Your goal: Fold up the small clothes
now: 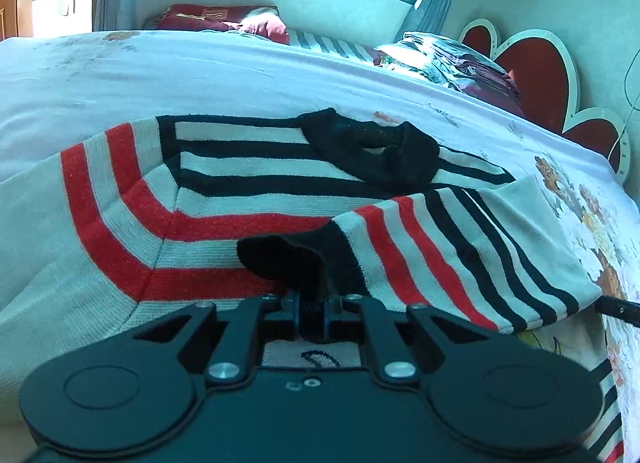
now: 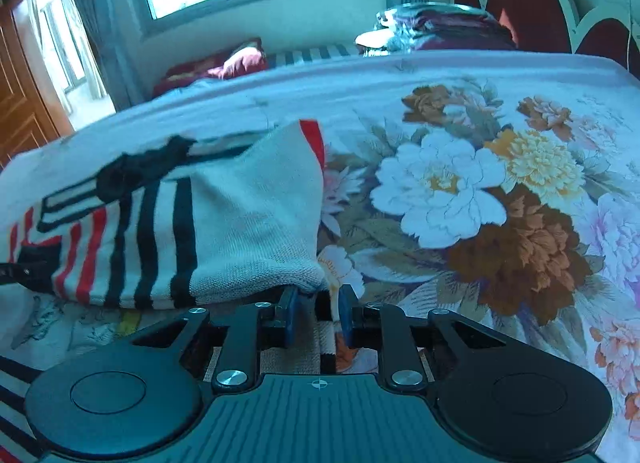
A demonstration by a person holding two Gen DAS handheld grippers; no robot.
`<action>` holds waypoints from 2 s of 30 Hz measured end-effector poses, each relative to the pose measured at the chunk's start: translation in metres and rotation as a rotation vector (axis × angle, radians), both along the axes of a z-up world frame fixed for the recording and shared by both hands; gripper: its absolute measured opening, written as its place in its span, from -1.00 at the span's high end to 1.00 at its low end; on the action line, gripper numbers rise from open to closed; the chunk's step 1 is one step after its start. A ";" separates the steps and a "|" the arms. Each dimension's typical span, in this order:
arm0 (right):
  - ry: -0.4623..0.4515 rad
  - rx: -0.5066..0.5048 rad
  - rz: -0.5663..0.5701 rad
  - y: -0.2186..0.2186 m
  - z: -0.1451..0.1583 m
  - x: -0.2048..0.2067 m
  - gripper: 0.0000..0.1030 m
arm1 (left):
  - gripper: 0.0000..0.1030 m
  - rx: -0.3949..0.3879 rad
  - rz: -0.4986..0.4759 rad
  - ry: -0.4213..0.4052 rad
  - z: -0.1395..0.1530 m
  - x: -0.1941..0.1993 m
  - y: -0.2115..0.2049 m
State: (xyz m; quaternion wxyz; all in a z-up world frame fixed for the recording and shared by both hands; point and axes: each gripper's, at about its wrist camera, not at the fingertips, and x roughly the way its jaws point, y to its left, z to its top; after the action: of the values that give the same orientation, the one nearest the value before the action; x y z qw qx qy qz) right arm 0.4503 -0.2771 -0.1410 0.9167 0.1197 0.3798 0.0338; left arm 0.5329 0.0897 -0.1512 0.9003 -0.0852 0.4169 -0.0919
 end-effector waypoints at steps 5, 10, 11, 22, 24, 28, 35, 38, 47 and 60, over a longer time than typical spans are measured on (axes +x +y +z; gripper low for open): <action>-0.073 0.049 -0.029 -0.017 0.019 0.031 0.61 | -0.01 -0.012 0.036 -0.076 0.005 -0.004 0.007; -0.015 0.134 -0.015 -0.023 0.002 0.114 0.39 | 0.54 -0.047 0.079 -0.007 -0.002 0.018 0.015; 0.012 0.150 -0.028 -0.026 -0.007 0.127 0.21 | 0.65 -0.059 0.084 -0.002 -0.004 0.021 0.016; 0.026 0.110 0.036 -0.031 -0.031 0.160 0.88 | 0.89 0.050 0.117 -0.102 -0.011 0.004 0.002; 0.022 0.071 0.042 -0.027 -0.027 0.158 0.86 | 0.80 0.047 0.135 -0.089 -0.009 0.005 0.004; -0.055 0.006 0.028 -0.018 -0.007 0.139 0.65 | 0.14 0.123 0.219 -0.150 0.013 -0.005 0.007; -0.061 -0.034 0.412 0.072 -0.005 0.133 0.66 | -0.16 0.017 -0.139 -0.087 0.015 0.037 -0.089; -0.074 -0.124 0.451 0.086 -0.012 0.139 0.66 | -0.12 0.049 -0.151 -0.050 0.000 0.054 -0.106; 0.058 -0.088 0.107 -0.014 -0.034 0.203 0.66 | 0.00 0.131 -0.175 -0.074 -0.007 0.047 -0.083; 0.068 -0.125 0.190 0.022 -0.017 0.139 0.67 | -0.08 0.160 -0.232 -0.063 -0.004 0.027 -0.116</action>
State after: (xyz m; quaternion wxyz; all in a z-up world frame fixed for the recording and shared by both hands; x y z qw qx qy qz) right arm 0.5889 -0.2549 -0.1583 0.9016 0.0268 0.4216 0.0928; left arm 0.5596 -0.0267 -0.1548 0.9001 0.0386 0.4016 -0.1646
